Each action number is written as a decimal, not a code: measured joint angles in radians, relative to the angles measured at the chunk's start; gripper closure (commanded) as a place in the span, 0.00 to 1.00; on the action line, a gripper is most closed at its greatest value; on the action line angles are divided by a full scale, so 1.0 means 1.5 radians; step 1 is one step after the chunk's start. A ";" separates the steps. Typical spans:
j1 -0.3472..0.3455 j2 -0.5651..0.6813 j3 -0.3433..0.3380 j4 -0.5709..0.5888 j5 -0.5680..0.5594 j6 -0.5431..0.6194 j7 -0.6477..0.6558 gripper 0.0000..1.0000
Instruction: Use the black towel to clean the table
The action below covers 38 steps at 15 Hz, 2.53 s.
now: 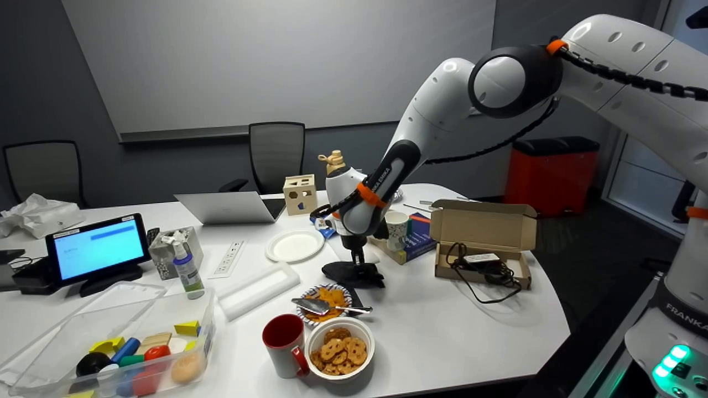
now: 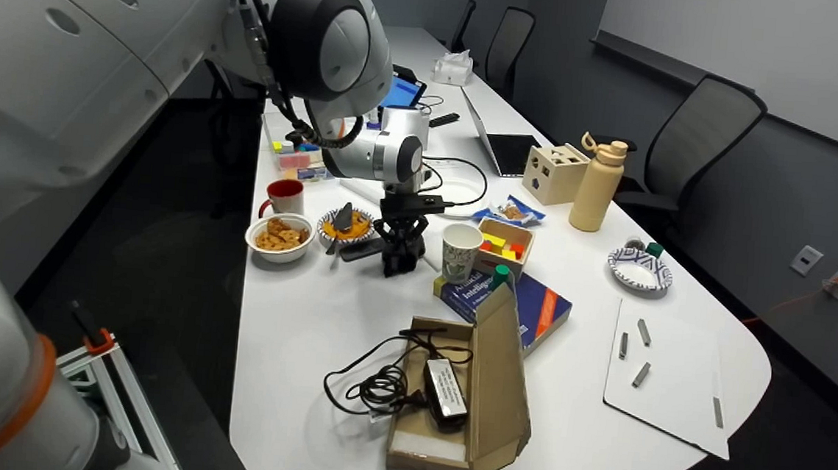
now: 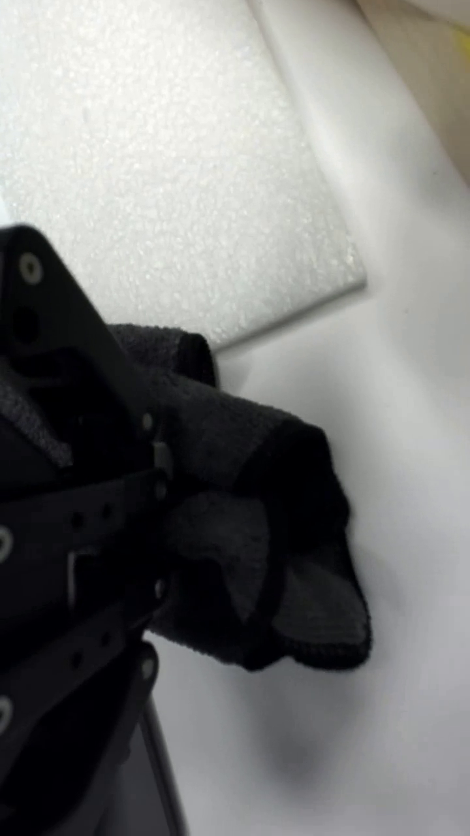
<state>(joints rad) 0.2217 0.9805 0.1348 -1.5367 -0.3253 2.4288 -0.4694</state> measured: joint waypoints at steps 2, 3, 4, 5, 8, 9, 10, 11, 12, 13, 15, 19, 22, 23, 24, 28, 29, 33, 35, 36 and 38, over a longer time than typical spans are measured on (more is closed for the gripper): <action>0.006 -0.009 0.000 -0.001 0.000 -0.042 0.021 0.97; 0.010 -0.016 0.000 -0.004 0.000 -0.066 0.035 0.97; 0.015 -0.025 -0.001 -0.007 0.000 -0.094 0.055 0.97; 0.020 -0.035 -0.002 -0.010 0.001 -0.123 0.077 0.97; 0.037 -0.058 -0.002 -0.020 0.005 -0.200 0.142 0.97; 0.043 -0.061 -0.001 -0.025 0.006 -0.216 0.164 0.97; 0.049 -0.062 -0.001 -0.030 0.008 -0.230 0.187 0.97; 0.055 -0.062 -0.001 -0.038 0.012 -0.237 0.210 0.97; 0.060 -0.062 -0.001 -0.048 0.018 -0.237 0.234 0.97; 0.064 -0.061 -0.001 -0.059 0.024 -0.237 0.261 0.97; 0.068 -0.060 -0.001 -0.082 0.043 -0.237 0.307 0.97; 0.065 -0.049 -0.001 -0.115 0.086 -0.226 0.359 0.97; 0.058 -0.049 0.005 -0.116 0.108 -0.224 0.351 0.97; 0.053 -0.048 0.013 -0.117 0.117 -0.222 0.340 0.97; 0.048 -0.048 0.023 -0.118 0.127 -0.221 0.326 0.97; 0.034 -0.042 0.061 -0.127 0.179 -0.220 0.288 0.97; 0.032 -0.041 0.067 -0.133 0.194 -0.220 0.287 0.97; 0.023 -0.042 0.077 -0.165 0.266 -0.230 0.291 0.97; 0.013 -0.047 0.078 -0.193 0.305 -0.231 0.300 0.97; 0.006 -0.050 0.078 -0.209 0.322 -0.230 0.305 0.97; -0.007 -0.064 0.075 -0.250 0.347 -0.215 0.317 0.87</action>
<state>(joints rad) 0.2113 0.8850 0.2477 -1.9115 0.1958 2.1064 0.0060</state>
